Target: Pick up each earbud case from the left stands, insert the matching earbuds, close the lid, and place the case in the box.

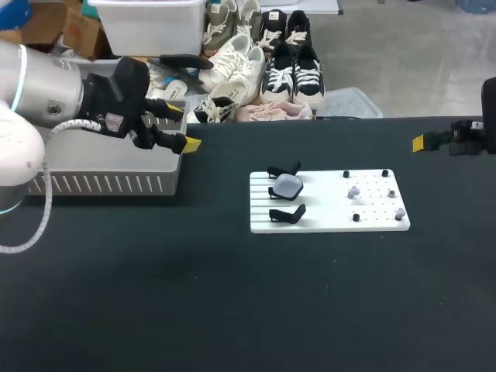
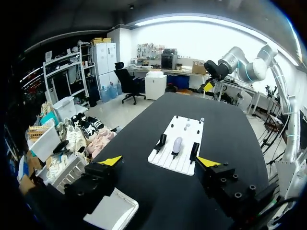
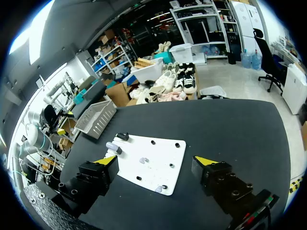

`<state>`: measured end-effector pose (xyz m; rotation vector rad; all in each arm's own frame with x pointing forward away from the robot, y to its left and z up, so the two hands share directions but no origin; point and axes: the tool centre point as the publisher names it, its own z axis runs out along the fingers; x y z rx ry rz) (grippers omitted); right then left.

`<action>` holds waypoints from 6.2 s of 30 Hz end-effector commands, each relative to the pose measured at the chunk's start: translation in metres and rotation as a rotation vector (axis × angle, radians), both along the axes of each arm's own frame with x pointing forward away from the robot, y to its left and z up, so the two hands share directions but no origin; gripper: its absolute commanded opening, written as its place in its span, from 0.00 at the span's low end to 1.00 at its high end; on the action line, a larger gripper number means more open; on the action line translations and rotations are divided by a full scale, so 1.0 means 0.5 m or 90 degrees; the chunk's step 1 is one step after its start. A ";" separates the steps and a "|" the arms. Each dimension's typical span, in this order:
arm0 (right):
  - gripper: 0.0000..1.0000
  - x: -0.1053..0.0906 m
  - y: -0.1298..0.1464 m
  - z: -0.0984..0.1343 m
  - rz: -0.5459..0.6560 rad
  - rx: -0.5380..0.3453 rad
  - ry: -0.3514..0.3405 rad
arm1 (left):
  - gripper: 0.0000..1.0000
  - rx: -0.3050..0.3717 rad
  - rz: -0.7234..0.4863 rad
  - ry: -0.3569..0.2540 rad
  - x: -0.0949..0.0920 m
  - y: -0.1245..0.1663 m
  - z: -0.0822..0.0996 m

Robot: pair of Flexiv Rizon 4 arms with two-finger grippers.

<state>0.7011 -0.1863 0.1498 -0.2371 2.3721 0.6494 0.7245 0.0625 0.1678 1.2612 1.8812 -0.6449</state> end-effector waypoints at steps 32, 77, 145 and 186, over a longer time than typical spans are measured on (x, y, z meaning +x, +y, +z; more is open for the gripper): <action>1.00 0.002 -0.002 -0.001 0.003 0.002 0.000 | 0.79 -0.019 -0.243 0.000 0.012 -0.213 -0.183; 1.00 0.002 -0.002 -0.001 0.003 0.002 0.000 | 0.64 -0.026 -0.260 0.059 0.017 -0.294 -0.289; 1.00 0.002 -0.002 -0.001 0.003 0.002 0.000 | 0.00 -0.058 -0.257 0.052 0.027 -0.301 -0.284; 1.00 0.002 -0.002 -0.001 0.003 0.002 0.000 | 0.00 -0.250 -0.241 -0.100 -0.111 -0.324 -0.058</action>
